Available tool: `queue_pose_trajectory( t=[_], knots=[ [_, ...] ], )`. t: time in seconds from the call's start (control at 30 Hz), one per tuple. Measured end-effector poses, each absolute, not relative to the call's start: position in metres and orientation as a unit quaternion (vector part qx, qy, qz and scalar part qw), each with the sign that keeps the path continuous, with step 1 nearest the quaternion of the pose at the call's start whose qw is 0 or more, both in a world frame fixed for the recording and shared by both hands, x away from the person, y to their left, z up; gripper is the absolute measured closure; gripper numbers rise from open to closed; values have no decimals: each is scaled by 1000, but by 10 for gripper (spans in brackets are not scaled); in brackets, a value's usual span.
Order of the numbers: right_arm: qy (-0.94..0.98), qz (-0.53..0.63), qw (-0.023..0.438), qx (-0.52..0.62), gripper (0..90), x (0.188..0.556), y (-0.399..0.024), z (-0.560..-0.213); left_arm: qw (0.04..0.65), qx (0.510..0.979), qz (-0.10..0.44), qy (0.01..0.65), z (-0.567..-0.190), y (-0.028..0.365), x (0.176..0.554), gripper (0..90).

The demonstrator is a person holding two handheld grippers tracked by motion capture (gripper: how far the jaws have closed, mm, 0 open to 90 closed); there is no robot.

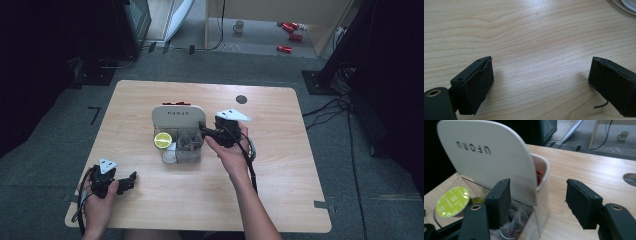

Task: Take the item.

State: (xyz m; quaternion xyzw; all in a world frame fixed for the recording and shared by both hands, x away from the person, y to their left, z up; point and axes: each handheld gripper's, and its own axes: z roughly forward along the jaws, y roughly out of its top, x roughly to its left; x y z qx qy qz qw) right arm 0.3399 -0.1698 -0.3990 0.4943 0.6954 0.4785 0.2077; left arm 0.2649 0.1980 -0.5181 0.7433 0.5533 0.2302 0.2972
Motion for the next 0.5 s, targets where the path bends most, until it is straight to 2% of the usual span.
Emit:
queue_pose_trajectory(
  t=[0.3, 0.5],
  knots=[
    [697, 500, 185, 478, 373, 351, -150, -383, 298, 743, 231, 553, -518, 198, 265, 64],
    [701, 500, 194, 470, 356, 353, -140, -379, 298, 743, 231, 554, -518, 198, 266, 64]
  ],
)
